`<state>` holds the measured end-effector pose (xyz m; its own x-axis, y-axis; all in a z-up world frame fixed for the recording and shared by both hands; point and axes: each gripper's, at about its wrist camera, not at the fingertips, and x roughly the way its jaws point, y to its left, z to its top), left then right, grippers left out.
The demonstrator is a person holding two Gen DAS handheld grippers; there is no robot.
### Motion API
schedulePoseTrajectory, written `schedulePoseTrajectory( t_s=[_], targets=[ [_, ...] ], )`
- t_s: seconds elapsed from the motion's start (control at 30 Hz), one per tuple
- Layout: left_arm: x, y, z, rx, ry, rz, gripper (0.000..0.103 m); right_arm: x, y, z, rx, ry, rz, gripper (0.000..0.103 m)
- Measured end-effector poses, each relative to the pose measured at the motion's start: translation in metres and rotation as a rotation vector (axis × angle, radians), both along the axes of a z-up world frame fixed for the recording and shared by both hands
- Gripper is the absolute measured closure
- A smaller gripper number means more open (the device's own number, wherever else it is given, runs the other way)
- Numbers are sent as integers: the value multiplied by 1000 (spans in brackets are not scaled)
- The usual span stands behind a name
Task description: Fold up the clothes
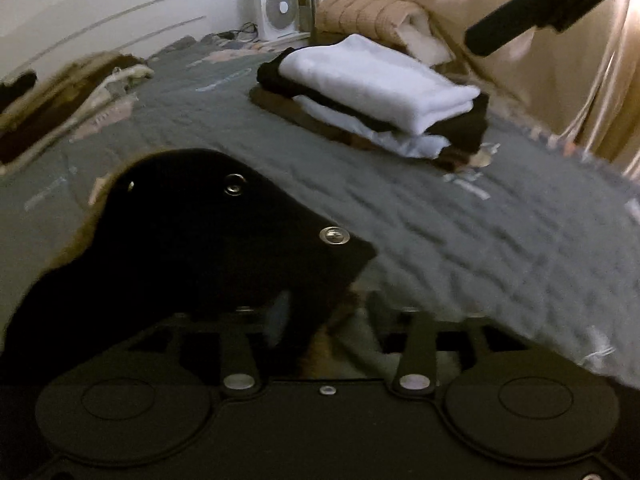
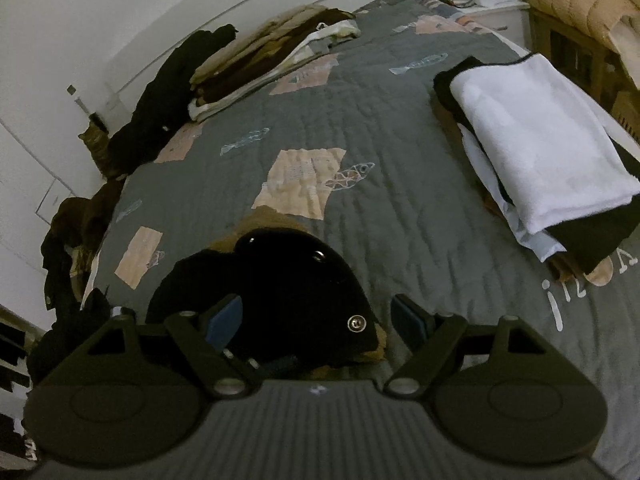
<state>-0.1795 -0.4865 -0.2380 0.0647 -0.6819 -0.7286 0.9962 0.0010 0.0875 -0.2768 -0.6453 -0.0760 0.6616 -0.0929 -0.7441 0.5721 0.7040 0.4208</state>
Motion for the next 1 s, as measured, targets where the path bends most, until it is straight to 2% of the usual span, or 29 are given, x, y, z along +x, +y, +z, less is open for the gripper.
schedulePoseTrajectory(
  t_s=[0.17, 0.47, 0.5, 0.53, 0.63, 1.0],
  targets=[
    [-12, -13, -9, -13, -130, -33, 54, -4, -5, -5, 10, 11, -5, 22],
    [-34, -32, -40, 27, -365, -81, 54, -14, -16, -8, 18, 19, -29, 22],
    [-33, -32, -42, 28, -371, -83, 59, -15, -16, -9, 20, 20, -30, 22],
    [-31, -32, -42, 26, -361, -80, 77, -15, -17, -9, 21, 20, -30, 22],
    [-24, -32, -31, 3, -242, -54, 97, -16, -18, -10, 25, 19, -32, 22],
    [-1, -33, 6, -81, 192, 34, 99, -27, -21, -4, 26, -16, -44, 22]
  ],
)
